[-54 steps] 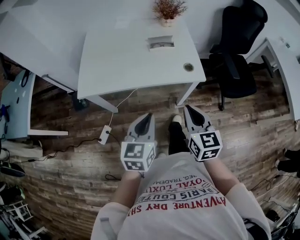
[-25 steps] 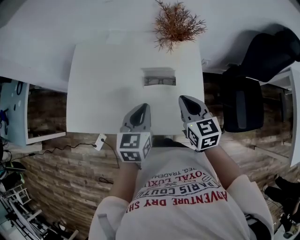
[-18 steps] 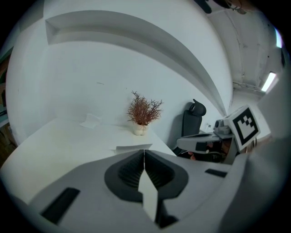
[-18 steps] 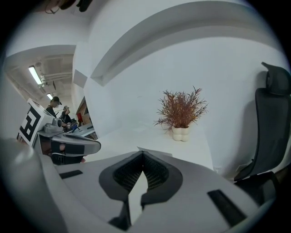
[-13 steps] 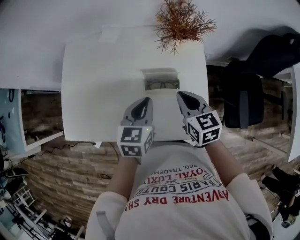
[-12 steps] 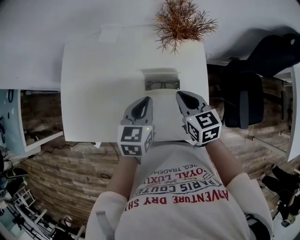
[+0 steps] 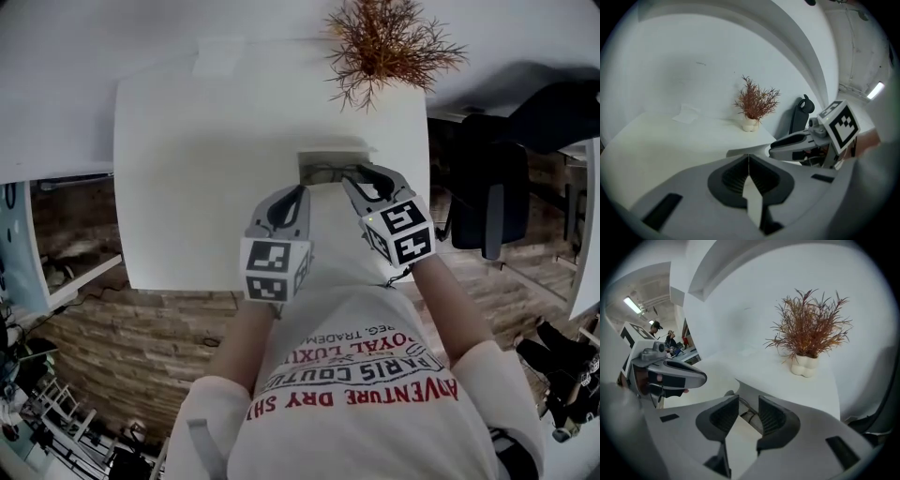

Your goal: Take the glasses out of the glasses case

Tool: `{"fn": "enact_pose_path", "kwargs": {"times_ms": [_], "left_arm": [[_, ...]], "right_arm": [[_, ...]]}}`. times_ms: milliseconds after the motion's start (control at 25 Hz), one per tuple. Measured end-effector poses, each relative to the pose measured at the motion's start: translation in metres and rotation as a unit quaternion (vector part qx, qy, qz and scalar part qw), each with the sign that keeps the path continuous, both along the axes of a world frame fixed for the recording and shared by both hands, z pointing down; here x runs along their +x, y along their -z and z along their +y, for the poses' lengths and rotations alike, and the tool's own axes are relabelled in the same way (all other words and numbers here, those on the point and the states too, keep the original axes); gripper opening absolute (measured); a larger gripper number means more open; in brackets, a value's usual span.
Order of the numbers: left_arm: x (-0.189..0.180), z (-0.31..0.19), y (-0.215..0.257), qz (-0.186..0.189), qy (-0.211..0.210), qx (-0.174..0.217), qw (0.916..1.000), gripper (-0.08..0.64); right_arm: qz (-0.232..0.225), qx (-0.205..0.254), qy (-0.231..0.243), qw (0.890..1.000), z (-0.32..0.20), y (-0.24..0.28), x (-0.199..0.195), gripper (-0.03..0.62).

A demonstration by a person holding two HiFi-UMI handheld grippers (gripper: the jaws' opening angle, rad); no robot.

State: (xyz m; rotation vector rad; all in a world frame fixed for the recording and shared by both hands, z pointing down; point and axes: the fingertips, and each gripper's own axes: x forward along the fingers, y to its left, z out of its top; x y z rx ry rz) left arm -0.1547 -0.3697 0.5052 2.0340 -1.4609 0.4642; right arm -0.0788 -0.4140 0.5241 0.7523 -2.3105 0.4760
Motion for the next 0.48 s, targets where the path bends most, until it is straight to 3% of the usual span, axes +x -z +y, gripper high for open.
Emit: {"fn": "enact_pose_path", "kwargs": {"times_ms": [200,480], "left_arm": [[-0.002,-0.002,-0.011,0.008,0.000,-0.016,0.9998,0.009],[-0.012,0.001,-0.024,0.015,0.012,-0.035,0.9992,0.009]], "right_arm": [[0.058,0.014,0.067,0.996,-0.005,-0.019,-0.008,0.130],[0.139,0.026,0.156,0.978,-0.003,-0.046,-0.014,0.132]]}}
